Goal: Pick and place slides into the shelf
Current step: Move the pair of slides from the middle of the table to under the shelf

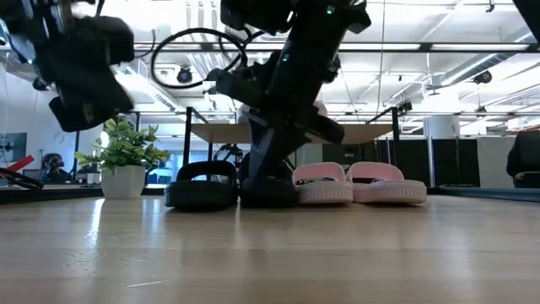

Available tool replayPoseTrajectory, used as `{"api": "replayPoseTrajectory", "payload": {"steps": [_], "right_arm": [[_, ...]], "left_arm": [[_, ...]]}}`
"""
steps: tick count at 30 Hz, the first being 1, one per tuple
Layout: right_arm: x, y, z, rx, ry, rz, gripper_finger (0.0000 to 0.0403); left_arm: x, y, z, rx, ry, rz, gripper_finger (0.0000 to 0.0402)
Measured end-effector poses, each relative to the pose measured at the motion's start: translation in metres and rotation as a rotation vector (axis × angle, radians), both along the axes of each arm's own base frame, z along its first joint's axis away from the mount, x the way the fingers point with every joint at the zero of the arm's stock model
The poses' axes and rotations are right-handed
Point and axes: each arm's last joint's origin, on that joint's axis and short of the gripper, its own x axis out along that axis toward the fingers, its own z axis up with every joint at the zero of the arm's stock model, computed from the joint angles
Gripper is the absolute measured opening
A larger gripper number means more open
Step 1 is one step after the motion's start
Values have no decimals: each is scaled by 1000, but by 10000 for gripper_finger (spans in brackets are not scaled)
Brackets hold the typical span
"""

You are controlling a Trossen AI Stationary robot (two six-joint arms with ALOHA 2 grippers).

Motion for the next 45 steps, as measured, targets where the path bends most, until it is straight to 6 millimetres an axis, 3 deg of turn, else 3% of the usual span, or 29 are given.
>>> {"api": "replayPoseTrajectory", "payload": {"steps": [4,8,13,18,21,25,37,41,45], "right_arm": [[-2,10,0,59,7,61,9],[-6,22,10,65,-21,82,9],[-20,31,44,-22,-122,-7,9],[-49,40,88,-184,-217,-113,9],[-69,45,106,-254,-230,-161,9],[-88,47,116,-299,-212,-207,9],[-106,59,136,-230,-285,-220,9],[-117,62,146,-217,-303,-202,9],[-127,64,152,-198,-305,-216,9]], "left_arm": [[16,-13,-4,0,-82,-65,0],[37,-25,-19,49,-32,-95,0],[62,-39,-42,127,76,-123,0],[78,-43,-54,215,105,-45,0],[82,-38,-61,276,143,16,0],[82,-23,-73,330,239,70,0],[93,29,-76,391,302,157,0],[91,29,-69,369,289,137,0],[85,16,-53,286,243,134,0]]}}
